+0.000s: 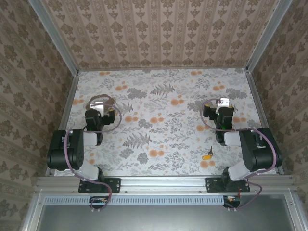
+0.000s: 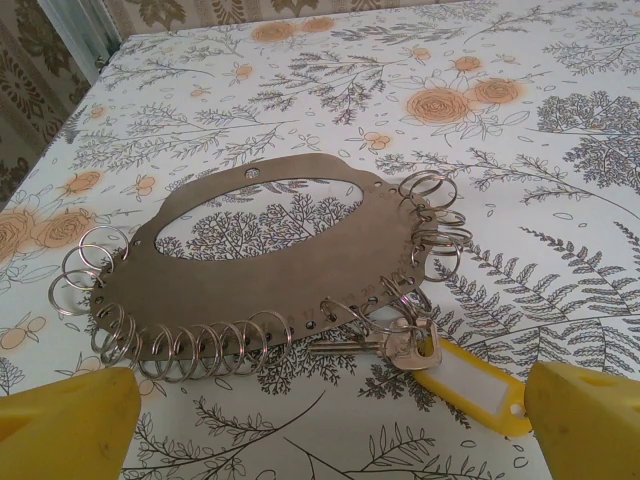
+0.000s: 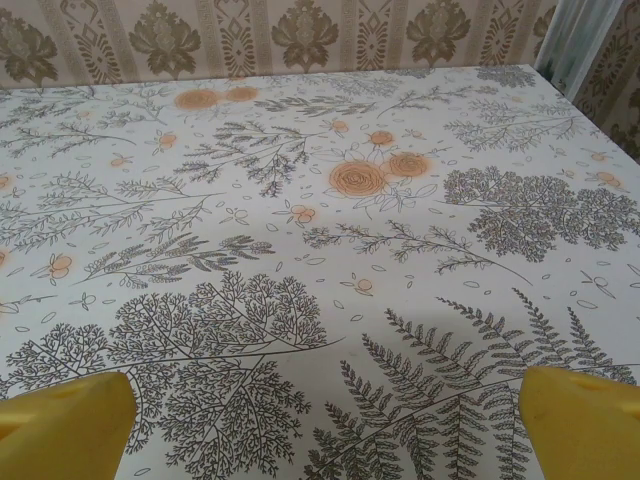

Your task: Put the keys on the keyring

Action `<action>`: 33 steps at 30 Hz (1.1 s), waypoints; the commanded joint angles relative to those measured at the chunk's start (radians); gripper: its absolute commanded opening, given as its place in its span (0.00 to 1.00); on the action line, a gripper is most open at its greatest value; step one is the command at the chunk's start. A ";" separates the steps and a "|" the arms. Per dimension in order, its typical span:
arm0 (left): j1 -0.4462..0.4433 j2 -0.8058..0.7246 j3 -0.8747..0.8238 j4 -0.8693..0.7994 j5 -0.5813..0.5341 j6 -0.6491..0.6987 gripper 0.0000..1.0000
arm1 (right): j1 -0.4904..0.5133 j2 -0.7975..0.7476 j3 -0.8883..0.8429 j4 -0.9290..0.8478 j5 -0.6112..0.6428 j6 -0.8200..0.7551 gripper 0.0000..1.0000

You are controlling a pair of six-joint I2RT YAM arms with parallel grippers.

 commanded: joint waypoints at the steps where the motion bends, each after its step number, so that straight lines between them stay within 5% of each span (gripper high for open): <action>1: 0.004 -0.004 0.024 0.011 0.021 0.011 1.00 | -0.001 0.009 -0.003 0.027 0.014 0.012 1.00; 30: 0.012 -0.006 0.029 0.007 0.035 0.008 1.00 | 0.008 0.002 -0.007 0.034 0.056 0.014 1.00; 33: -0.027 -0.126 0.119 -0.273 -0.023 0.024 1.00 | 0.048 -0.056 -0.060 0.097 0.095 -0.037 1.00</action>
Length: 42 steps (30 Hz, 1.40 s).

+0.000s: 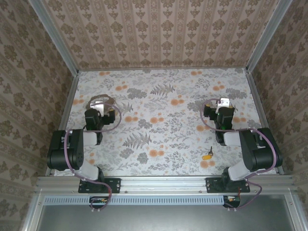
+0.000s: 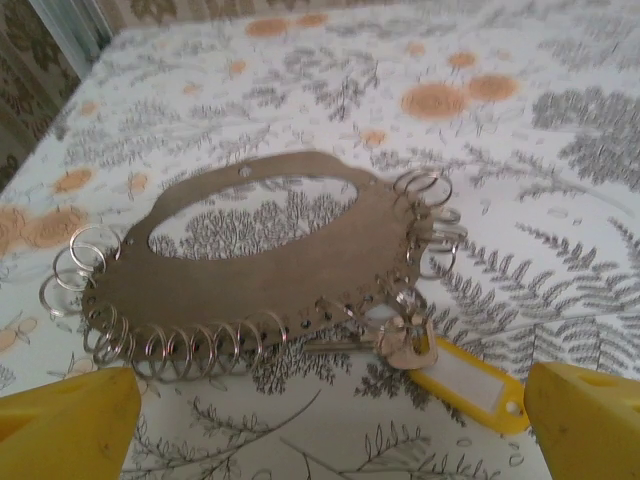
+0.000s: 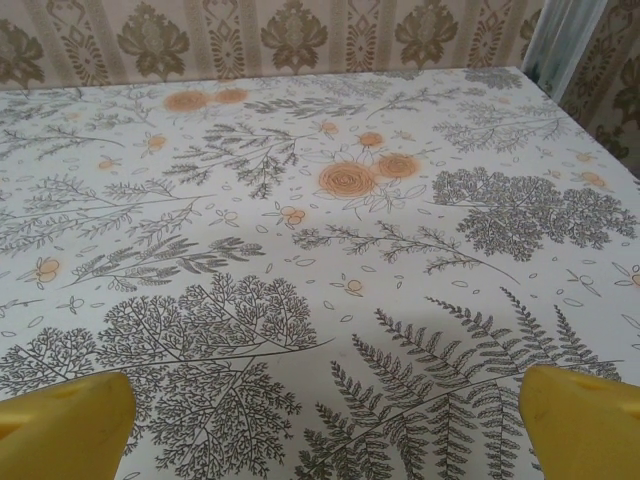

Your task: Put the keys on the keyring

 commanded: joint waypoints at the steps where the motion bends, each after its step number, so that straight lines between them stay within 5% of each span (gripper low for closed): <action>1: -0.058 -0.148 0.140 -0.318 -0.100 0.006 1.00 | 0.096 -0.106 -0.043 0.050 0.216 -0.071 1.00; 3: -0.126 -0.210 0.211 -0.474 -0.166 -0.015 1.00 | 0.175 -0.276 0.033 -0.205 0.258 -0.108 1.00; 7: -0.221 -0.274 0.360 -0.796 -0.241 -0.247 1.00 | 0.189 -0.463 0.138 -0.513 0.197 0.115 1.00; 15: 0.000 0.000 0.628 -1.017 0.102 -0.383 1.00 | 0.247 -0.491 0.266 -0.844 0.015 0.237 1.00; 26: 0.053 0.465 1.040 -1.206 0.144 -0.321 1.00 | 0.329 -0.210 0.407 -0.853 -0.198 0.197 1.00; 34: 0.031 0.630 1.170 -1.306 0.213 -0.289 1.00 | 0.330 -0.304 0.442 -0.905 -0.178 0.161 1.00; 42: -0.014 0.623 1.143 -1.313 0.205 -0.295 1.00 | 0.323 -0.367 0.426 -0.910 -0.162 0.152 1.00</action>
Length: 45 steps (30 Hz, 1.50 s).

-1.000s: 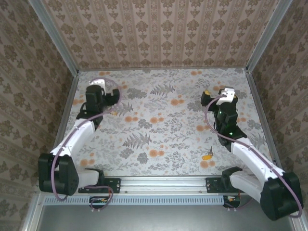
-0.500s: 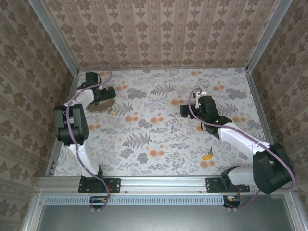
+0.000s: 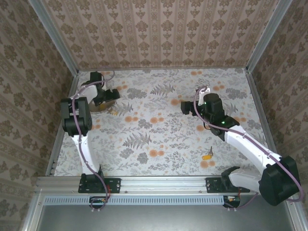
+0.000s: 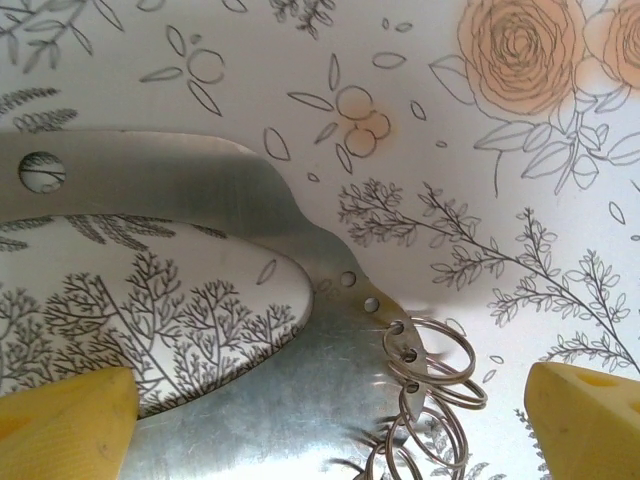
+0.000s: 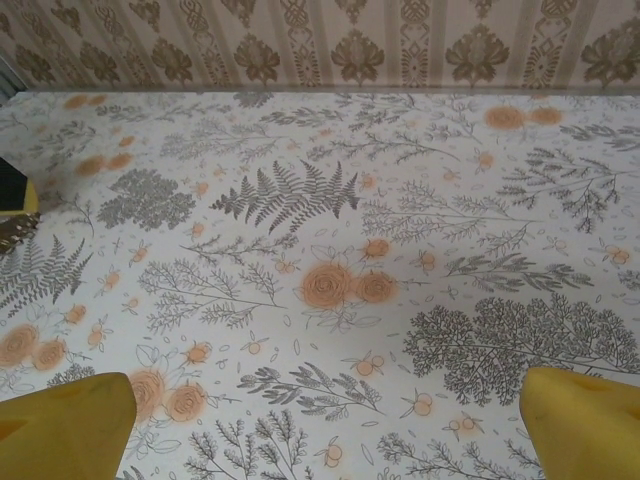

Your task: Put the keys on the keyring

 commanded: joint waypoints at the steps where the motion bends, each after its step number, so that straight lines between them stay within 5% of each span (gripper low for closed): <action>1: -0.034 0.001 -0.019 -0.067 0.028 0.015 1.00 | -0.005 -0.013 0.021 -0.029 -0.001 -0.009 1.00; 8: -0.104 -0.089 -0.158 -0.038 0.085 -0.009 1.00 | -0.014 -0.075 0.014 -0.039 -0.003 -0.004 1.00; 18: -0.339 -0.268 -0.458 0.125 0.140 -0.181 1.00 | -0.105 -0.119 -0.064 -0.047 -0.096 0.077 1.00; 26: -0.533 -0.318 -0.557 0.359 0.335 -0.400 0.99 | -0.132 -0.145 -0.153 -0.097 -0.190 0.171 1.00; 30: -0.543 -0.400 -0.528 0.278 0.293 -0.350 0.99 | -0.133 -0.165 -0.178 -0.172 -0.232 0.242 1.00; 35: -0.573 -0.500 -0.467 0.089 0.093 -0.195 1.00 | -0.129 -0.306 -0.236 -0.363 -0.191 0.381 1.00; 41: -0.576 -0.584 -0.625 0.350 0.133 -0.238 1.00 | -0.108 -0.524 -0.290 -0.678 -0.071 0.581 0.97; 45: -0.570 -0.611 -0.664 0.432 0.174 -0.207 1.00 | -0.059 -0.564 -0.348 -0.733 -0.027 0.717 0.93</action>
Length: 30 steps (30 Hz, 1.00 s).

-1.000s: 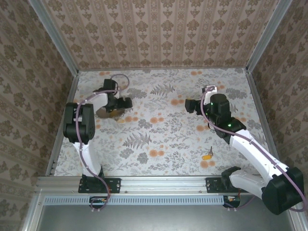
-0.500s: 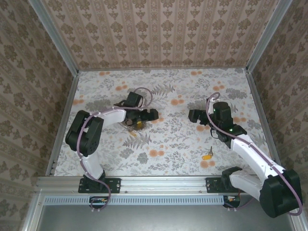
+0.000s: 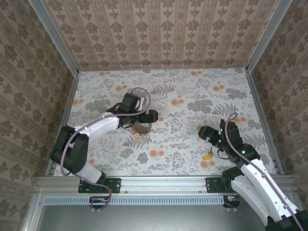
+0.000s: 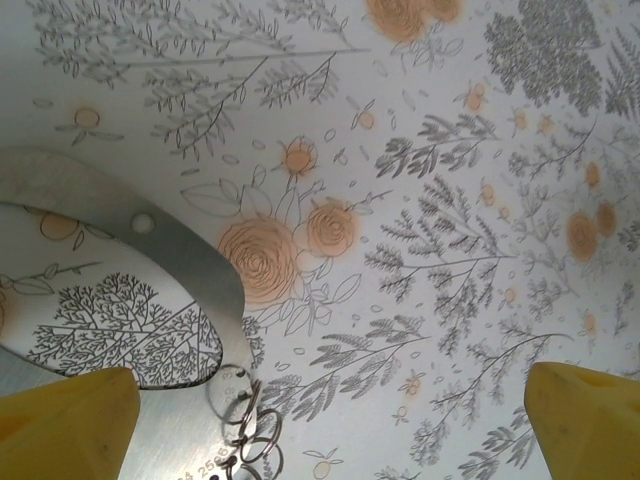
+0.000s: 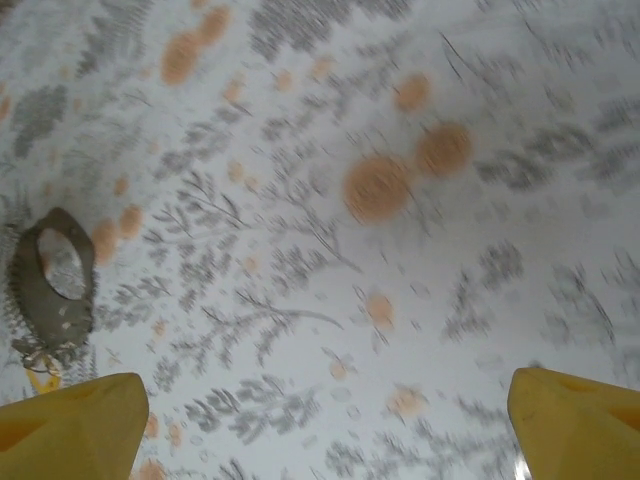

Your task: Put the keys on the keyring

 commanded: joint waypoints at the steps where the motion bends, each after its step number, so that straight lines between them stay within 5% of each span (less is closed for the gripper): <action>1: 0.002 -0.030 -0.024 0.096 0.046 0.043 1.00 | 0.040 0.016 -0.056 -0.132 0.075 0.170 0.93; 14: 0.145 -0.202 -0.093 0.183 0.161 0.040 1.00 | 0.149 0.205 -0.085 -0.111 0.138 0.251 0.74; 30: 0.181 -0.214 -0.095 0.161 0.134 0.052 1.00 | 0.201 0.526 -0.013 0.184 0.029 0.276 0.72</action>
